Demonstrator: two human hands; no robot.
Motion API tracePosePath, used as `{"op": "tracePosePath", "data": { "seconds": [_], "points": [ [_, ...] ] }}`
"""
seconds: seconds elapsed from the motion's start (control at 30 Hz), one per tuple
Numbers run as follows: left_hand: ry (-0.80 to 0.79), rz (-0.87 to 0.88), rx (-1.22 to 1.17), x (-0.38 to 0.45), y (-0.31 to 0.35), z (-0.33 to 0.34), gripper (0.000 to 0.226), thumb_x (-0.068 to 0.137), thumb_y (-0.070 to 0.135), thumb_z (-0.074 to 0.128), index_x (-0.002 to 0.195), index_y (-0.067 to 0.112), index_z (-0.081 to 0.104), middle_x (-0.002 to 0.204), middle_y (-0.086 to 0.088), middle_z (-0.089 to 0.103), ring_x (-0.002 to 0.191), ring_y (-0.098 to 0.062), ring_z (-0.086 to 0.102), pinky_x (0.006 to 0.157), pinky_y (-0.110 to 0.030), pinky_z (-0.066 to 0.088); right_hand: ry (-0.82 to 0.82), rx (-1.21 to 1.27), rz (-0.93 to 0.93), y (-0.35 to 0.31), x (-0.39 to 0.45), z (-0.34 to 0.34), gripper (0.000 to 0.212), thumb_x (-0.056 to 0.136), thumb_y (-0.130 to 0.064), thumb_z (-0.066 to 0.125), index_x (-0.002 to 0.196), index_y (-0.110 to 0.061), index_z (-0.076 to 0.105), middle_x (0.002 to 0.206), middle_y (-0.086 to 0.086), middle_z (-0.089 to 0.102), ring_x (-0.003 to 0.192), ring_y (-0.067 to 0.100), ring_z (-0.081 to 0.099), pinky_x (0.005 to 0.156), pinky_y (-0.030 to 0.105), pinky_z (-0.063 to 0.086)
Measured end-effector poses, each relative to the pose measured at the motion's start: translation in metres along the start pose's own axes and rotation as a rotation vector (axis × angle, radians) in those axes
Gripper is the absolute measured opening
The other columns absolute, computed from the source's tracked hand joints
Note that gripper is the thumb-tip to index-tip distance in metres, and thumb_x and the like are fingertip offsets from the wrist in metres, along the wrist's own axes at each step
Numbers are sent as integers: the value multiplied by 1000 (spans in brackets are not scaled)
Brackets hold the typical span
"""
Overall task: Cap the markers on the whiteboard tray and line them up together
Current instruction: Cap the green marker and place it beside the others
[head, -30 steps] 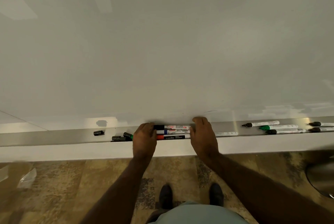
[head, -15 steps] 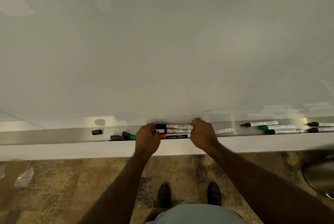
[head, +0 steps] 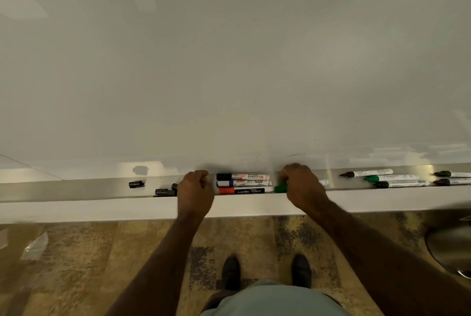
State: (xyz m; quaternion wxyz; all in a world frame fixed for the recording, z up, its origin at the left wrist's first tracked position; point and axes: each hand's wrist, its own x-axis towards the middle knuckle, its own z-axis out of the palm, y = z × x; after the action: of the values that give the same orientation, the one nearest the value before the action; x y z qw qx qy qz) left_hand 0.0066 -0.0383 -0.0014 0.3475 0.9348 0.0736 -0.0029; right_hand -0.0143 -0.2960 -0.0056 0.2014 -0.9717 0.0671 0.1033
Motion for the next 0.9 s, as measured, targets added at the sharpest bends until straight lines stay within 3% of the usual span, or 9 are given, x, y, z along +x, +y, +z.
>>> {"op": "tracePosePath", "data": {
  "seconds": [0.17, 0.3, 0.5, 0.67, 0.9],
  "points": [
    [129, 8, 104, 13, -26, -36, 32, 85, -5, 54, 114, 4, 65, 117, -15, 65, 107, -29, 60, 93, -40, 49, -86, -196, -253, 29, 1, -11, 28, 84, -2, 52, 105, -18, 60, 111, 4, 59, 102, 21, 50, 87, 33, 45],
    [25, 0, 182, 29, -51, -64, 35, 77, -6, 60, 107, 8, 70, 116, -13, 66, 105, -31, 59, 92, -44, 49, -173, -156, -268, 41, 4, -21, 18, 95, -18, 46, 106, -17, 60, 112, 4, 58, 102, 20, 48, 89, 34, 43],
    [-107, 18, 310, 28, -77, -78, 29, 72, 11, 69, 99, 24, 72, 112, -5, 66, 105, -33, 55, 91, -46, 45, -178, -145, -297, 50, 0, -28, 17, 92, -28, 54, 103, -19, 63, 105, 1, 58, 99, 18, 48, 87, 34, 42],
    [-144, 71, 330, 24, -82, -73, 28, 73, 13, 74, 100, 23, 73, 107, -5, 66, 102, -29, 55, 86, -45, 45, -36, -237, -258, 68, -2, -35, 23, 95, -27, 44, 97, -21, 66, 97, -1, 64, 92, 18, 54, 79, 36, 47],
    [-186, 117, 304, 32, -85, -72, 26, 81, -1, 64, 103, 11, 73, 109, -12, 67, 99, -30, 59, 88, -43, 49, 157, -365, -11, 137, -23, -69, 8, 84, -12, 59, 86, -12, 67, 89, 11, 67, 81, 31, 59, 67, 39, 48]
  ]
}}
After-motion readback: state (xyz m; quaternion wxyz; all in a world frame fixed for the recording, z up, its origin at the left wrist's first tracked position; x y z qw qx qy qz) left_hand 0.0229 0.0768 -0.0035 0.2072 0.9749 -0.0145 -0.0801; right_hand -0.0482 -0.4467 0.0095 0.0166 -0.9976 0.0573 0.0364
